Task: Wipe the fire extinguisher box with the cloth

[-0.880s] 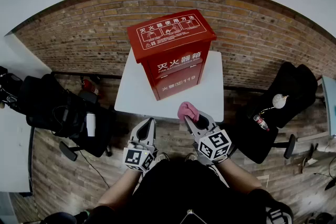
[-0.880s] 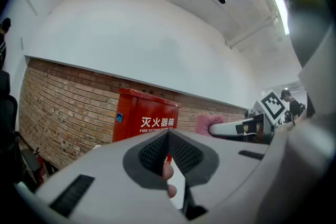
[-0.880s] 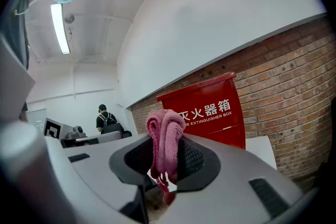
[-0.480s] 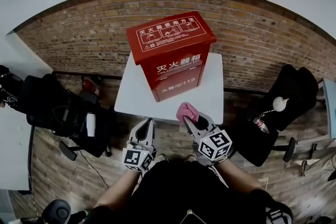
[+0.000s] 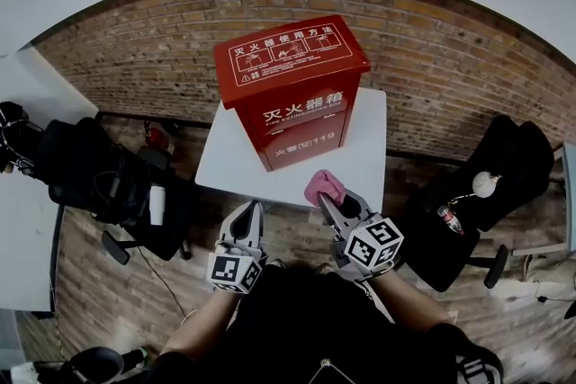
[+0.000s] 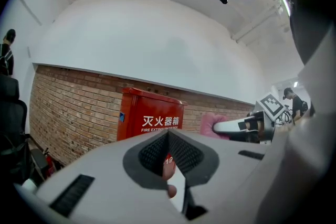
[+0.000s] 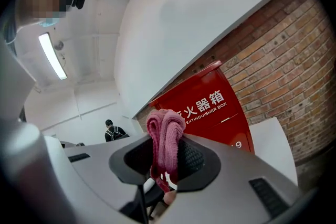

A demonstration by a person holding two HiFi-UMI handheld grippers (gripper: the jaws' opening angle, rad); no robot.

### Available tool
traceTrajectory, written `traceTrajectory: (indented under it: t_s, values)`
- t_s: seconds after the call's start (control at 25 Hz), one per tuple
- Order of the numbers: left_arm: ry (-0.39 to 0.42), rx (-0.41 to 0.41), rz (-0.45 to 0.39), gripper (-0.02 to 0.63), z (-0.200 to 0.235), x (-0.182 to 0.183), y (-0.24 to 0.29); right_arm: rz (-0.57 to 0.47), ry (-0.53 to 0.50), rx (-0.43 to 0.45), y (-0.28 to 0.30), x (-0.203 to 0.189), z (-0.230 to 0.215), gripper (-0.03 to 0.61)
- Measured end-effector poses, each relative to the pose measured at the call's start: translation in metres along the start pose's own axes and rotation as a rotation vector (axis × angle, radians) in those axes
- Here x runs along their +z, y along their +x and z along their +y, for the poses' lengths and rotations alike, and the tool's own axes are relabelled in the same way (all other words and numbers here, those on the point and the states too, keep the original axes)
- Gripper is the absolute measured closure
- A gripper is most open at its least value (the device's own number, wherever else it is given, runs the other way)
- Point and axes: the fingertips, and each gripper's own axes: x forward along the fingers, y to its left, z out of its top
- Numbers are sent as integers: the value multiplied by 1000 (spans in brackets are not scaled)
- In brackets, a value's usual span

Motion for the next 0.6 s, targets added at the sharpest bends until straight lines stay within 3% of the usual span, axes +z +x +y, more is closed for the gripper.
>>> traceTrajectory:
  t_s: [0.32, 0.6]
  values:
    - [18, 13, 32, 586, -12, -14, 13, -8, 46, -1, -8, -5, -29, 468]
    - [10, -85, 18, 586, 9, -10, 62, -43, 39, -146, 0, 2, -58, 468]
